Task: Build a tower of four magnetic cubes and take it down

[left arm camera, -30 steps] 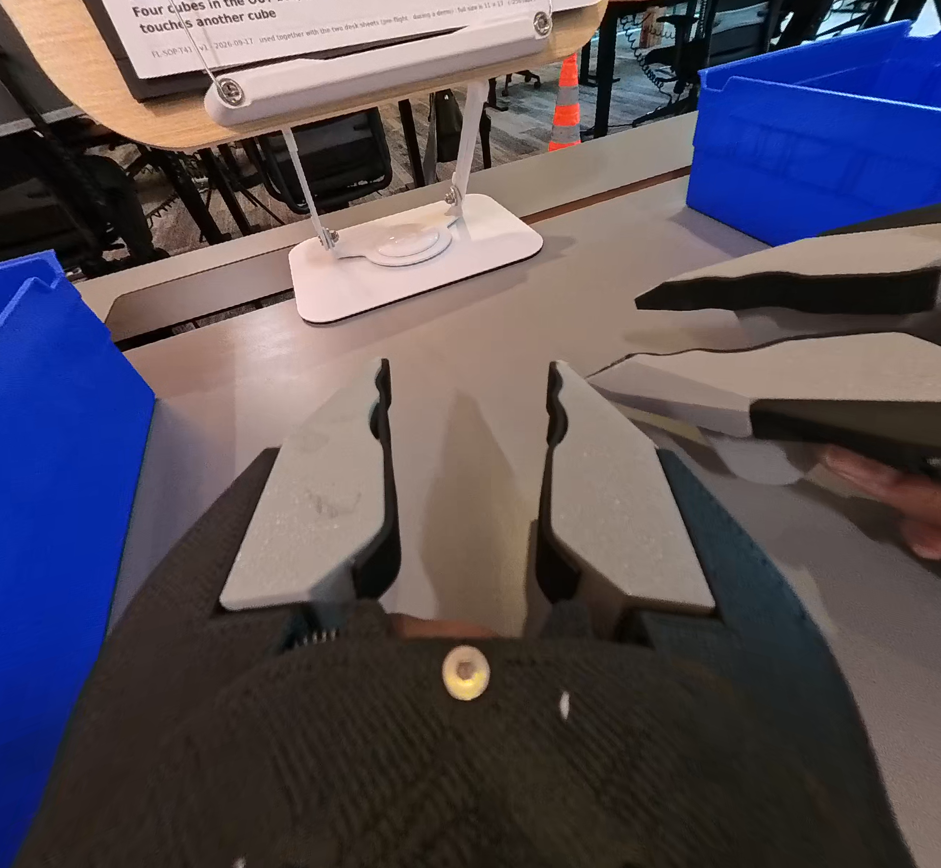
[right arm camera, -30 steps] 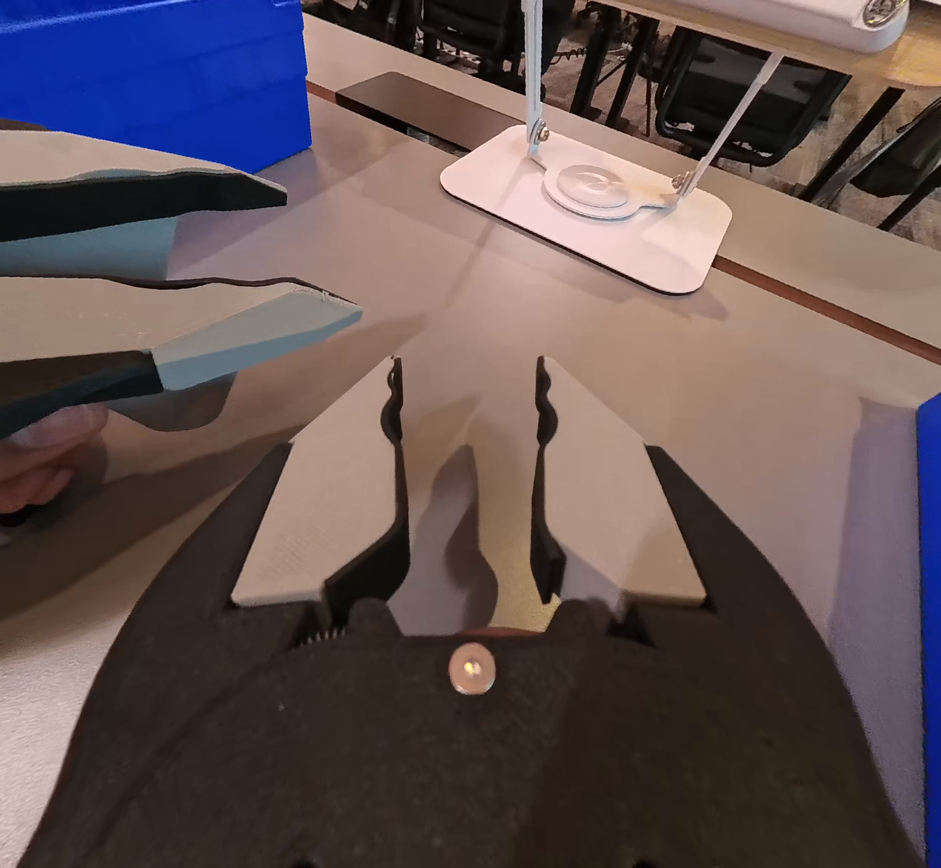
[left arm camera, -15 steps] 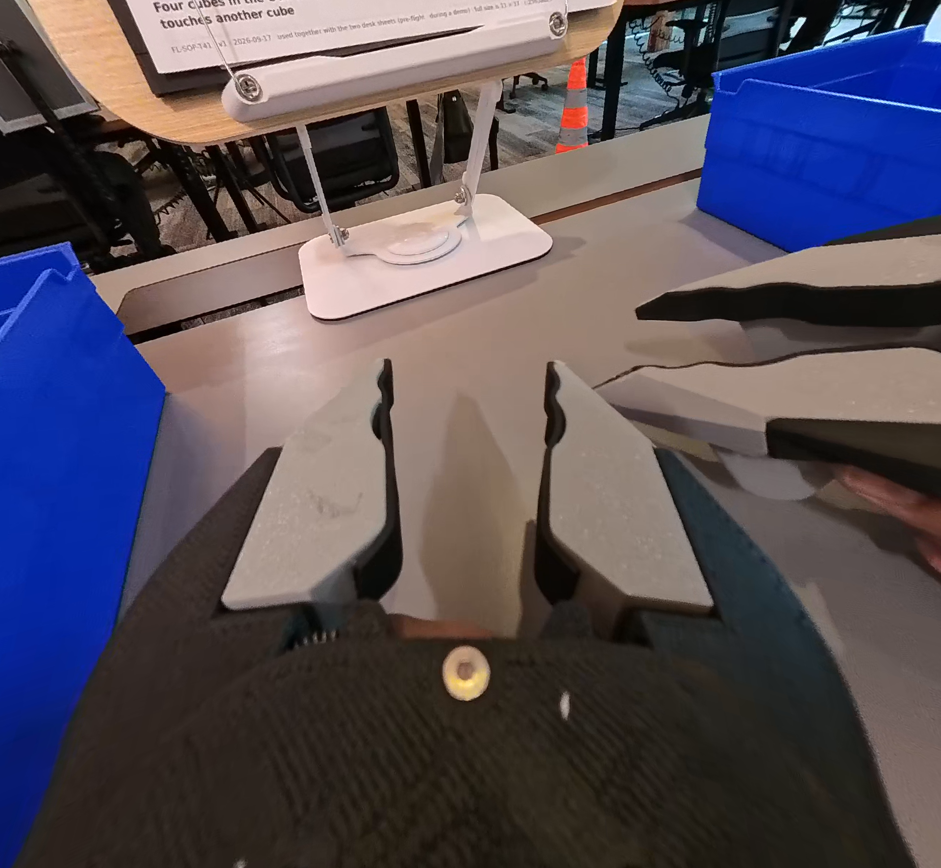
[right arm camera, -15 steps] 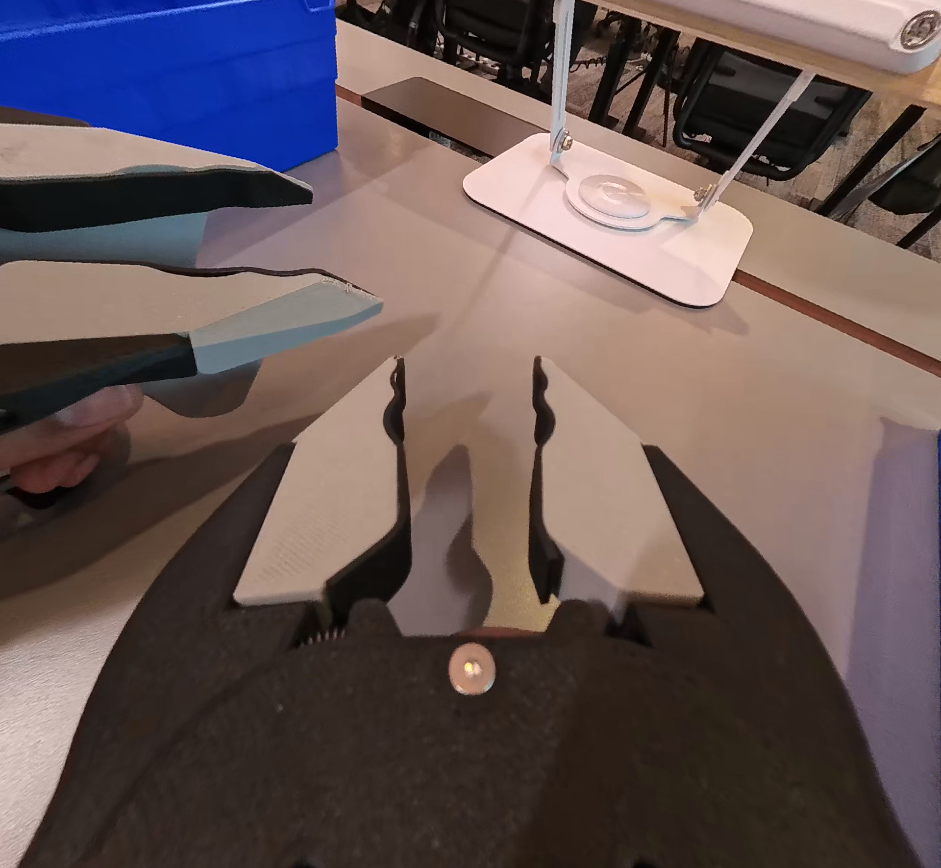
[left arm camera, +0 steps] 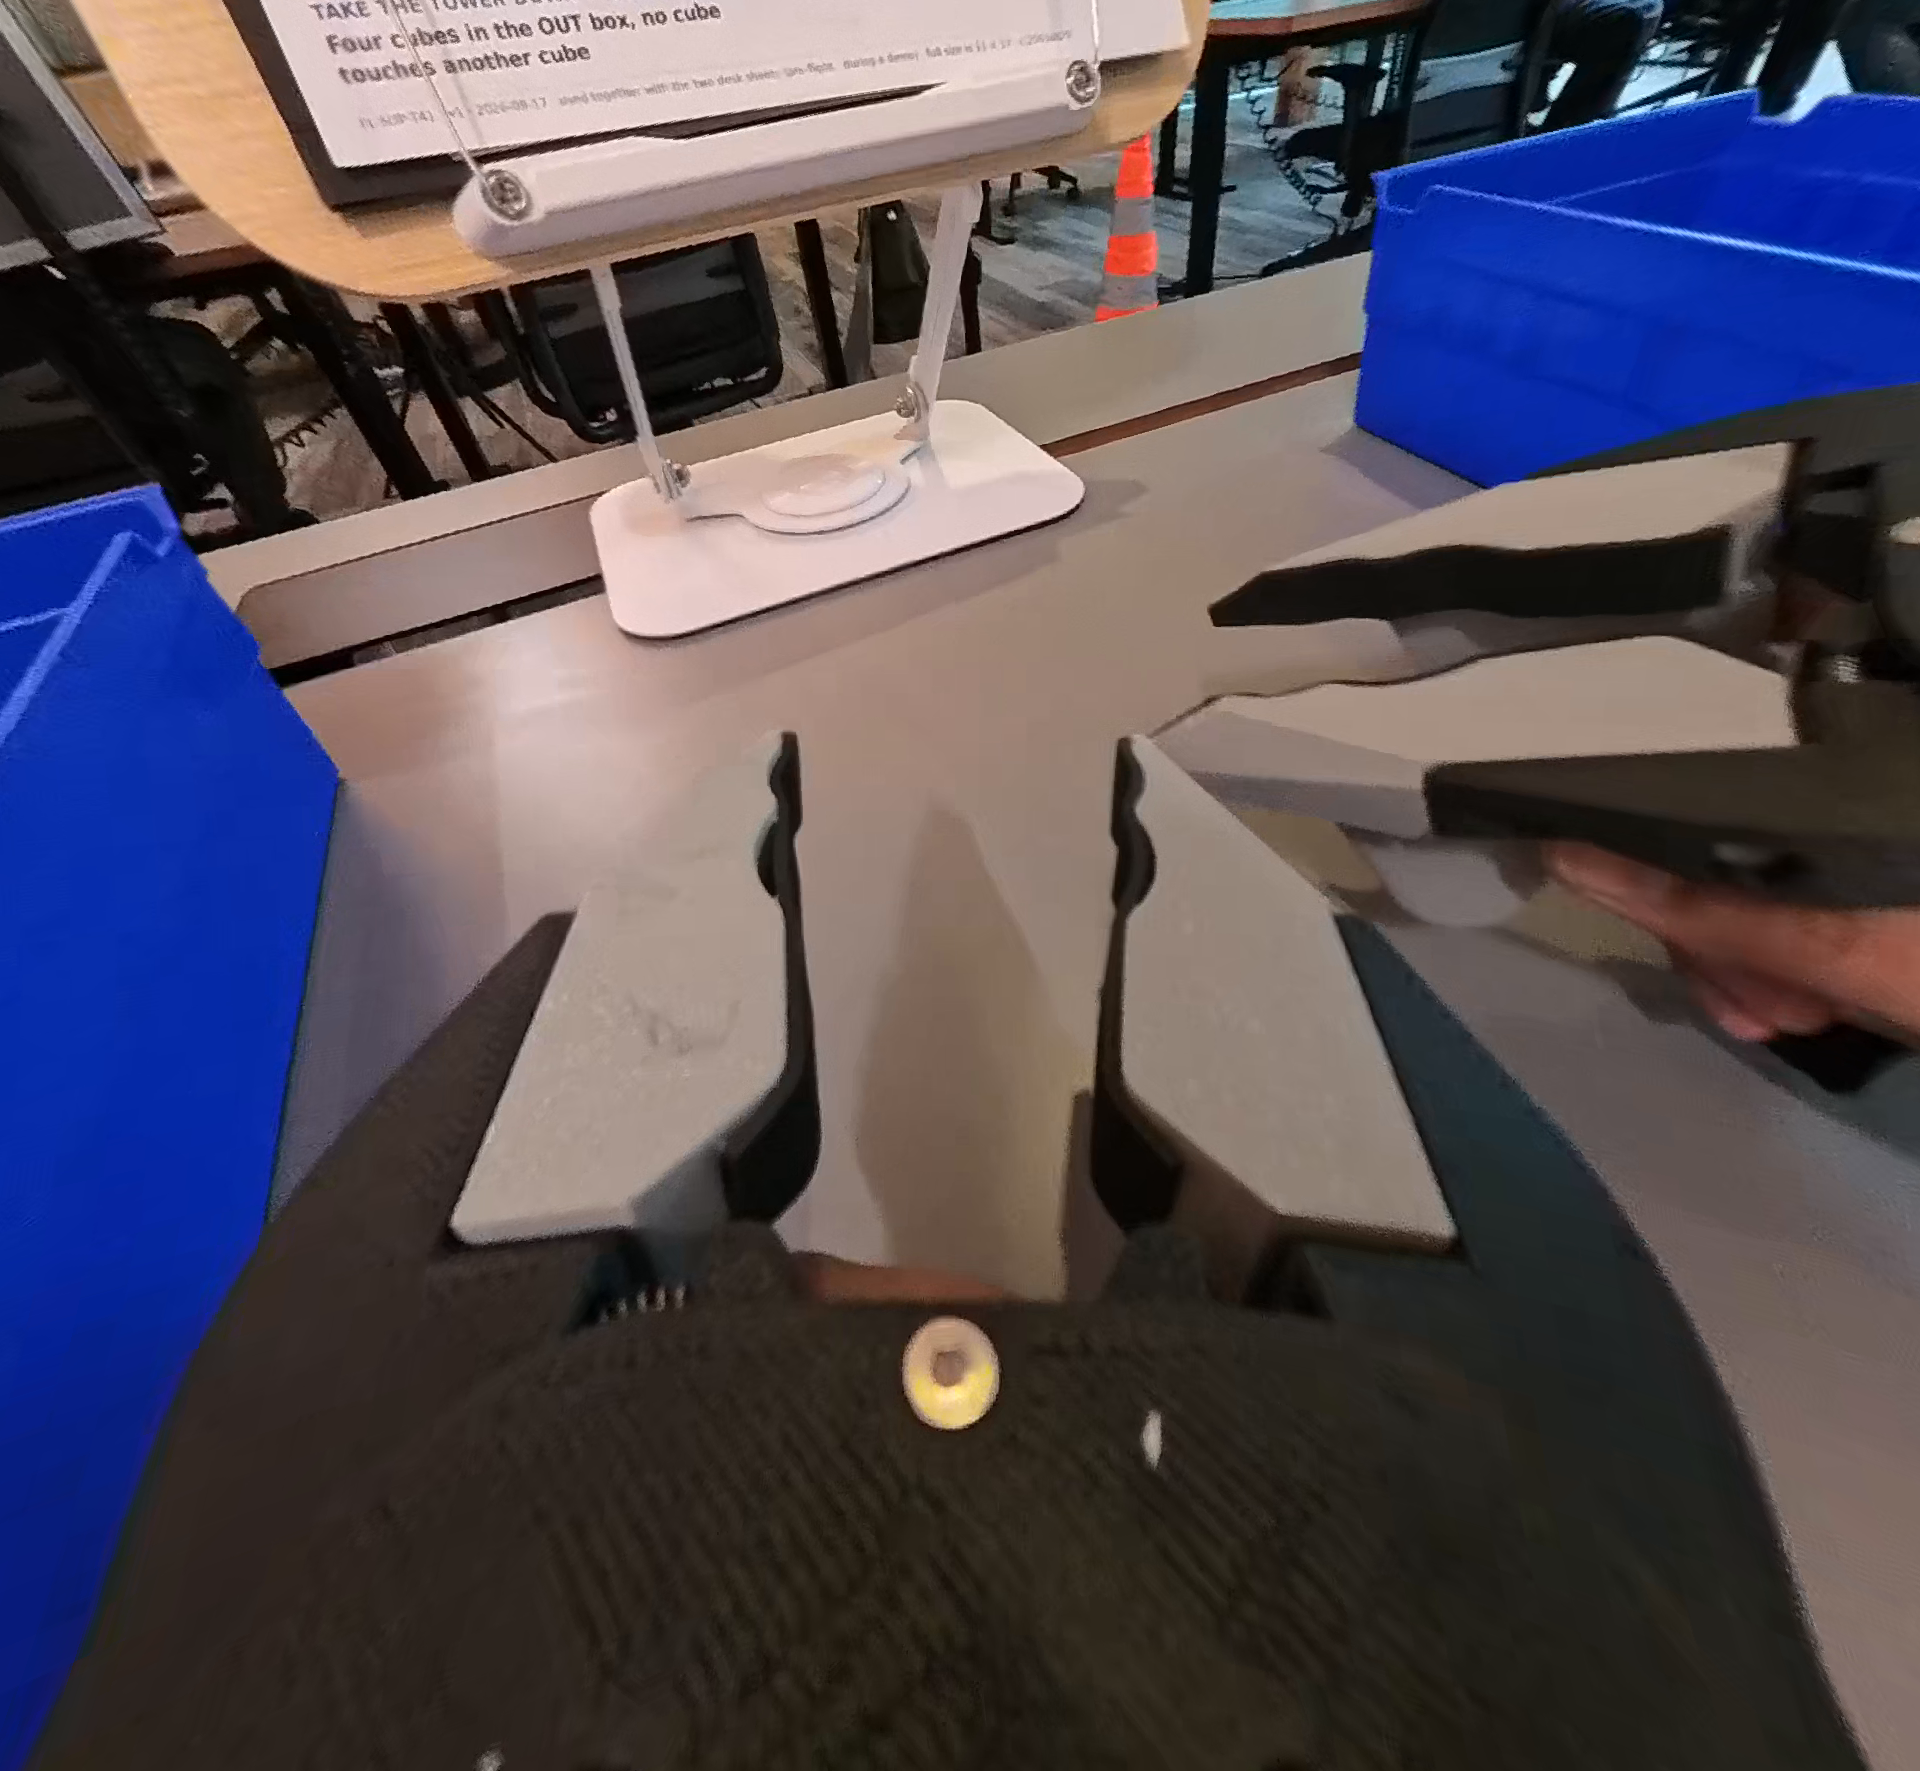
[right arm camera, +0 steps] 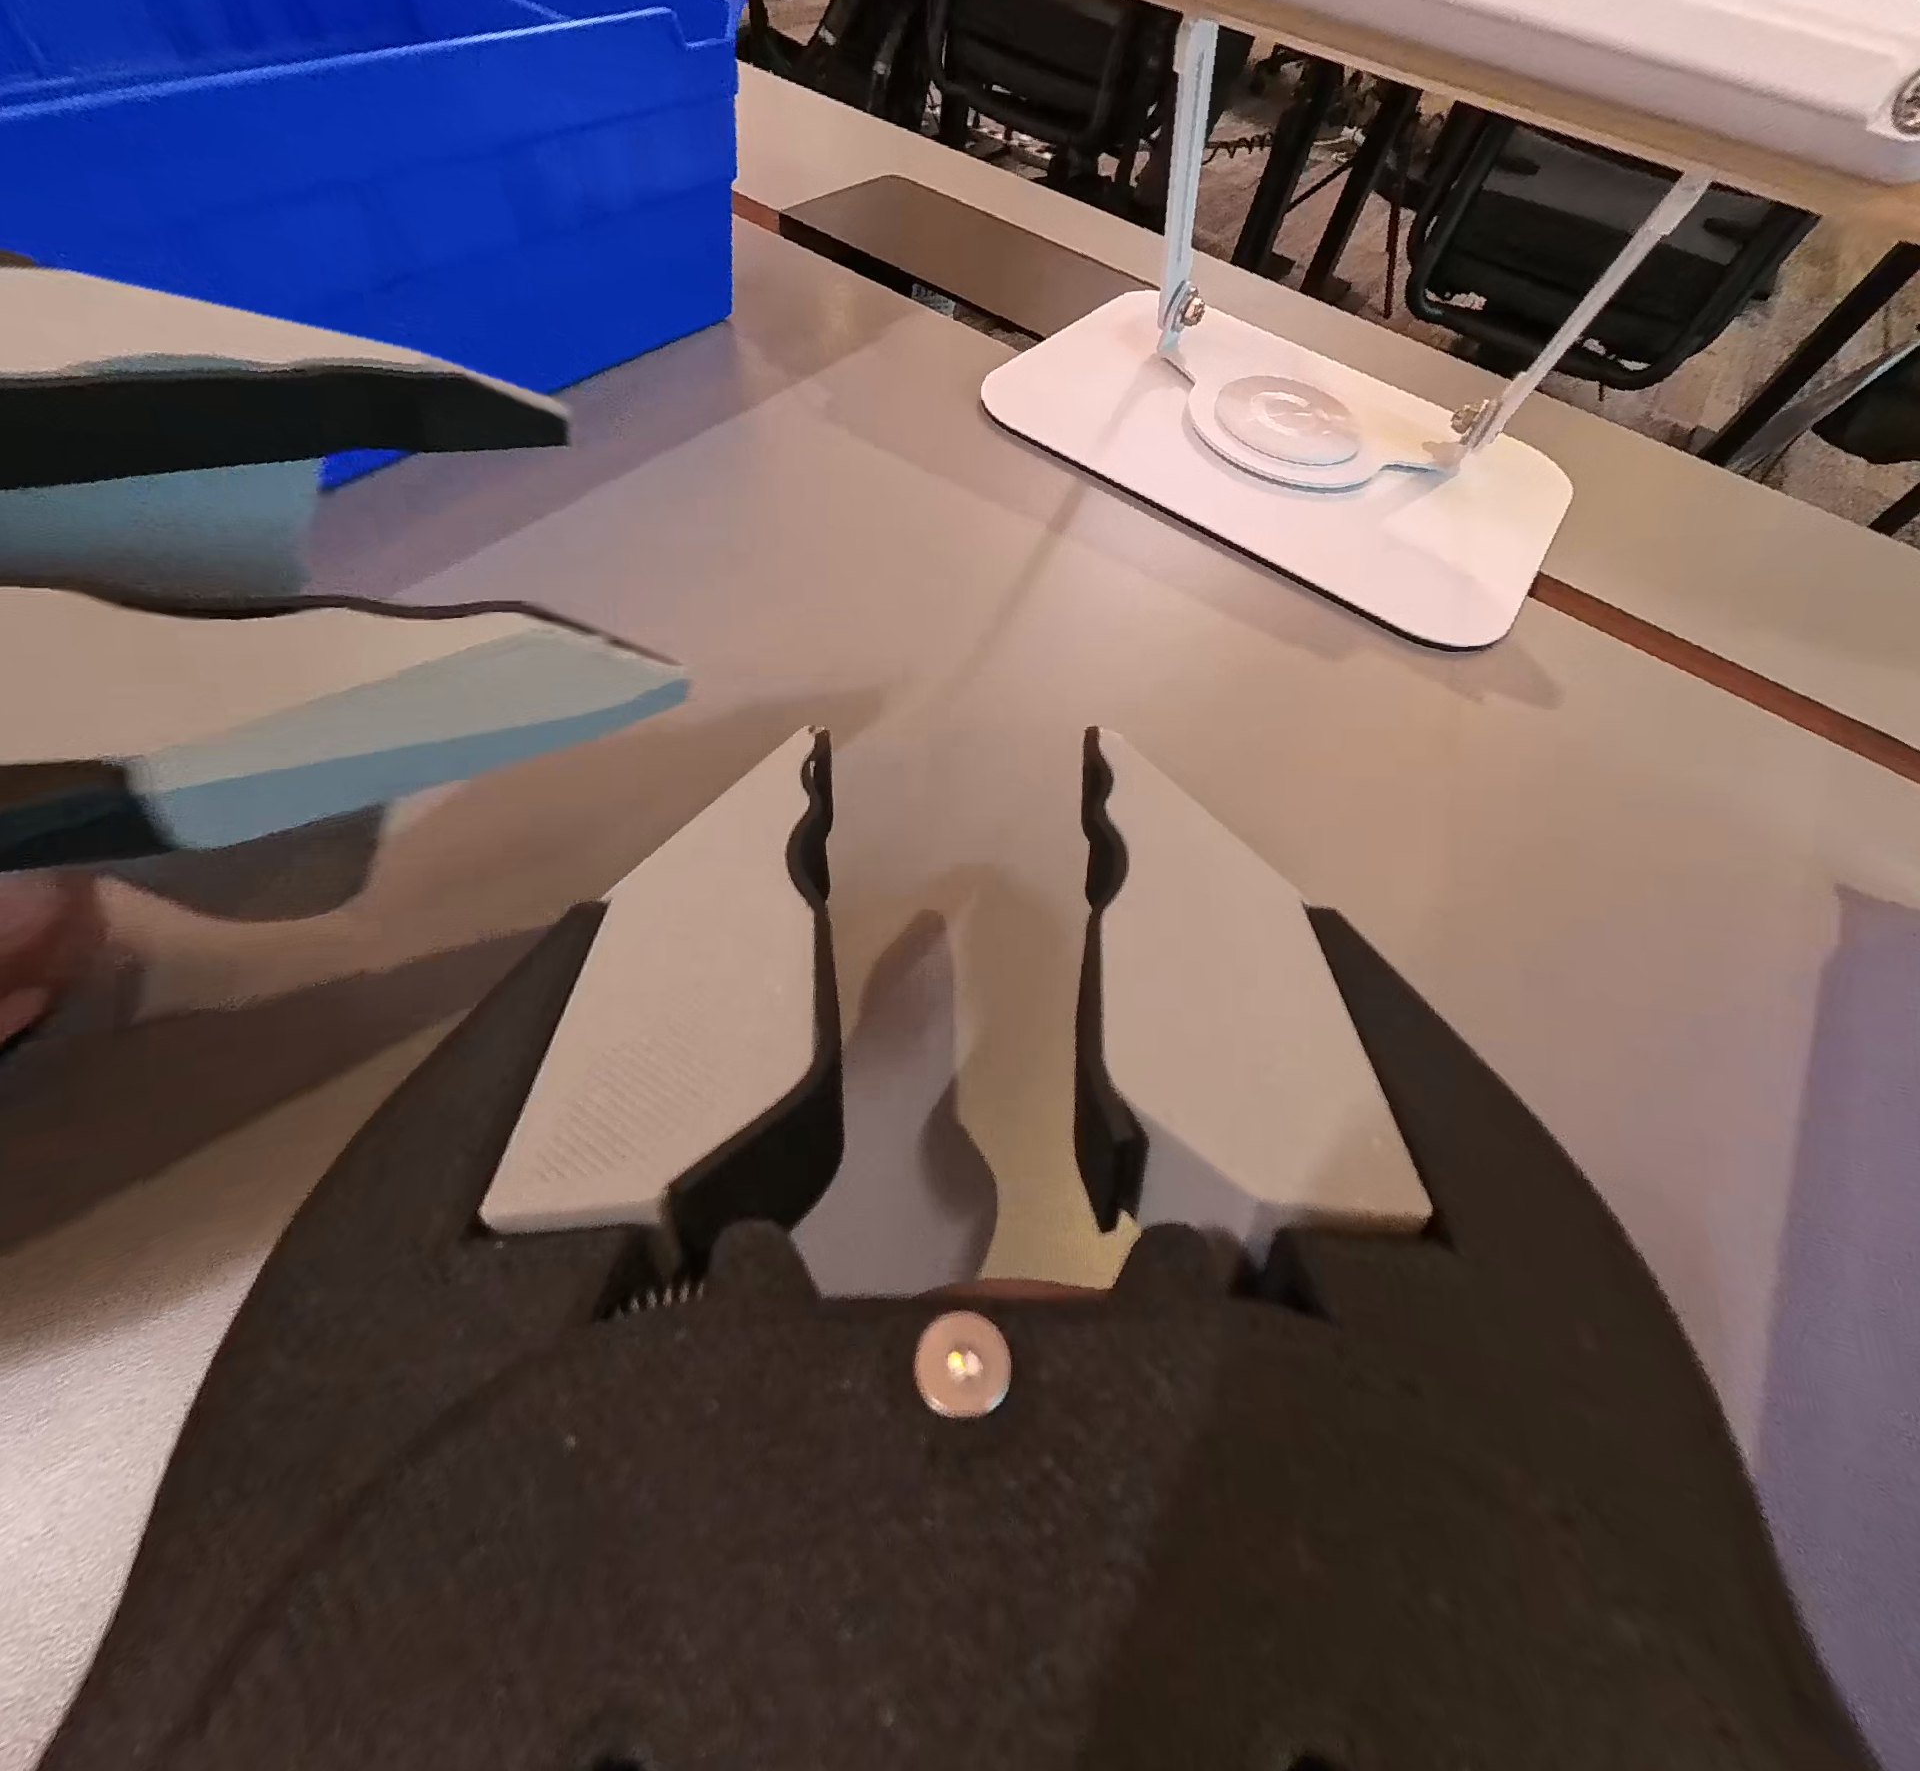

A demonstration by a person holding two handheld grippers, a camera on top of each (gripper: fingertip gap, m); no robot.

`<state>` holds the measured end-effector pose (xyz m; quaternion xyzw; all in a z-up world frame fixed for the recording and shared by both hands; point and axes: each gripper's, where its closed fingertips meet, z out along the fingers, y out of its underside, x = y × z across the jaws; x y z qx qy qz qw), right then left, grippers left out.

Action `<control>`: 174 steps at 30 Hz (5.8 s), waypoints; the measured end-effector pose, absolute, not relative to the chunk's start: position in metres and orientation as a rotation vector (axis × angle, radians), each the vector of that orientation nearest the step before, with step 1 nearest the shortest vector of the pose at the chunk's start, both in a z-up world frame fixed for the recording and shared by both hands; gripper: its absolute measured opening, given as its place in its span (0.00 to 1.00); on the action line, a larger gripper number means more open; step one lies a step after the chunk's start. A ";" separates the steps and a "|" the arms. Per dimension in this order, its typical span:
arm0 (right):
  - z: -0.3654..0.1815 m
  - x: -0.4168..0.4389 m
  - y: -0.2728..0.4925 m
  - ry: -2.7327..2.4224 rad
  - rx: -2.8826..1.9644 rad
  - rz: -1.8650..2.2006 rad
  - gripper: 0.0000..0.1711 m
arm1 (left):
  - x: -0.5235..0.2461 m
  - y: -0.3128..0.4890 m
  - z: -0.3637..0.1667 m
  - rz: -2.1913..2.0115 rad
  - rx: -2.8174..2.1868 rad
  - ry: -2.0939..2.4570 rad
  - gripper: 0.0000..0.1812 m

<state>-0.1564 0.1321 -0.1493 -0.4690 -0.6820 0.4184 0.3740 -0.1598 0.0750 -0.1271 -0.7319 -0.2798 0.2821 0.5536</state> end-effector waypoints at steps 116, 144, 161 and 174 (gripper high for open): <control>-0.086 -0.147 0.257 -1.352 -1.345 1.078 0.24 | -0.095 0.129 -0.179 0.386 -2.494 -0.101 0.26; -0.086 -0.149 0.250 -1.368 -1.334 1.095 0.24 | -0.207 -0.173 -0.093 0.798 -2.094 -1.082 0.31; -0.093 -0.153 0.247 -1.396 -1.329 1.062 0.24 | -0.216 -0.222 -0.129 0.828 -2.275 -1.086 0.32; -0.091 -0.152 0.246 -1.393 -1.321 1.068 0.24 | -0.233 -0.249 -0.181 0.670 -2.445 -1.422 0.34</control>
